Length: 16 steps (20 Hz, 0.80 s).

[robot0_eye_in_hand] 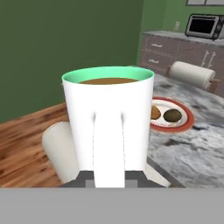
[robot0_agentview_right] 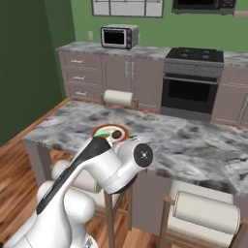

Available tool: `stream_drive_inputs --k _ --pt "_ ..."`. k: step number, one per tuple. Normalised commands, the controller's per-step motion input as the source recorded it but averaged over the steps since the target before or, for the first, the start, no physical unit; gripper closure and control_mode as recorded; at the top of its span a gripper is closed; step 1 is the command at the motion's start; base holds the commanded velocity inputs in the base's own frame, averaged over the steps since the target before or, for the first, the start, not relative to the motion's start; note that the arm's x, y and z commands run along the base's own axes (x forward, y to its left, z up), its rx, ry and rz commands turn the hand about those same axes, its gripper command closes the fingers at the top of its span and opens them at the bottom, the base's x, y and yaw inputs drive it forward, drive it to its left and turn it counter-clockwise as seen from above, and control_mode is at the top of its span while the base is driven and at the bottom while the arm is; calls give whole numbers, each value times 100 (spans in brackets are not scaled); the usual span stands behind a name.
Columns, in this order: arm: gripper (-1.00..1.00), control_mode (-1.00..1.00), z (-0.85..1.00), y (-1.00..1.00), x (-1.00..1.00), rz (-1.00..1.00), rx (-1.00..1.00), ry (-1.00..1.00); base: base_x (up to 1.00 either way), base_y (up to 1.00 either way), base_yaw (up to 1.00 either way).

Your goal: Pick up the brewed coffee from the coffee machine and place it next to the breakfast plate on the dining counter.

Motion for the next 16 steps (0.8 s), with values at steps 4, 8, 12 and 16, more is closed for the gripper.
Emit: stream_drive_inputs --k 4,8,12,16 --pt "100 -100 0 -17 50 7 5 0 36 -6 1" --pt "100 -100 -1 -66 100 15 14 0 0 0 0" --pt "100 -100 -21 -67 100 10 13 4 0 0 0" --pt "100 -100 -73 -28 100 4 5 9 0 0 0"
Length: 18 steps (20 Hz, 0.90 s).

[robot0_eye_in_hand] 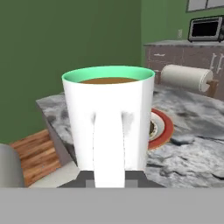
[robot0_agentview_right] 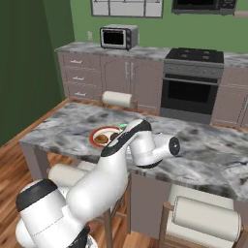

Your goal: Pick up the brewed coffee from the coffee machine and place it next to the breakfast plate on the dining counter.

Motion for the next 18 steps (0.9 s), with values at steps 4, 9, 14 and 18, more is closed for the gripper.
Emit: stream_drive_inputs --k 4,9,14,18 --pt "100 -100 -78 0 80 0 0 2 0 0 0" --pt "100 -100 -44 0 45 0 0 -11 0 0 0" --pt "100 -100 -41 2 39 1 0 -10 0 0 0" --pt "100 -100 -44 6 48 1 0 0 0 0 0"
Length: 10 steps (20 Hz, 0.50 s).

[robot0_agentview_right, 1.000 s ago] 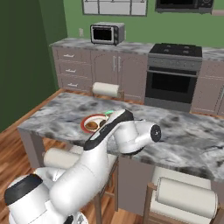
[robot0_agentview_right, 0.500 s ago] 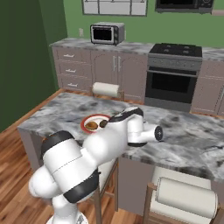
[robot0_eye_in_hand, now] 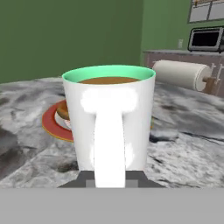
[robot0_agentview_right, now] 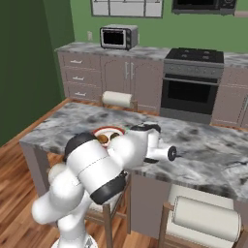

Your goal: Pick up the brewed coffee from the coffee machine and place it next to the breakfast plate on the dining counter.

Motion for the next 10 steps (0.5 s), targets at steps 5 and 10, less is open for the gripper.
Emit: stream_drive_inputs --k 5,10 --pt "100 -100 -46 3 48 1 -2 0 0 0 0" --pt "100 -100 -22 0 5 6 0 0 0 0 0"
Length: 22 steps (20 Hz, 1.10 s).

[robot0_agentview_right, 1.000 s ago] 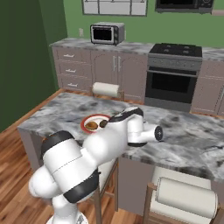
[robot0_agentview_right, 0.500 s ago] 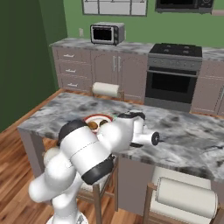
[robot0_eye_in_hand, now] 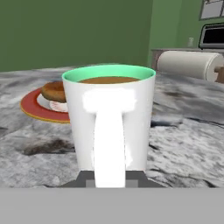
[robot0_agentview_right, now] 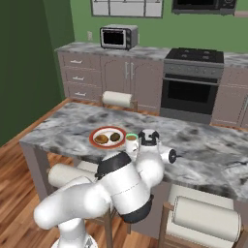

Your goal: Pick up the brewed coffee from the coffee machine and place it next to the breakfast plate on the dining counter.

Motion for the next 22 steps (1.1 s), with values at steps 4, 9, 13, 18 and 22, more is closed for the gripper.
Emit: stream_drive_inputs --k 4,9,13,18,22 --pt "100 -100 -16 0 0 4 0 0 0 0 0" --pt "-100 -100 0 7 0 0 0 0 0 0 0" --pt "-100 -100 0 4 0 0 0 0 0 0 0" --pt "-100 -100 6 -4 -13 0 0 -5 0 0 0" --pt "-100 -100 37 -45 -30 0 0 -5 0 0 0"
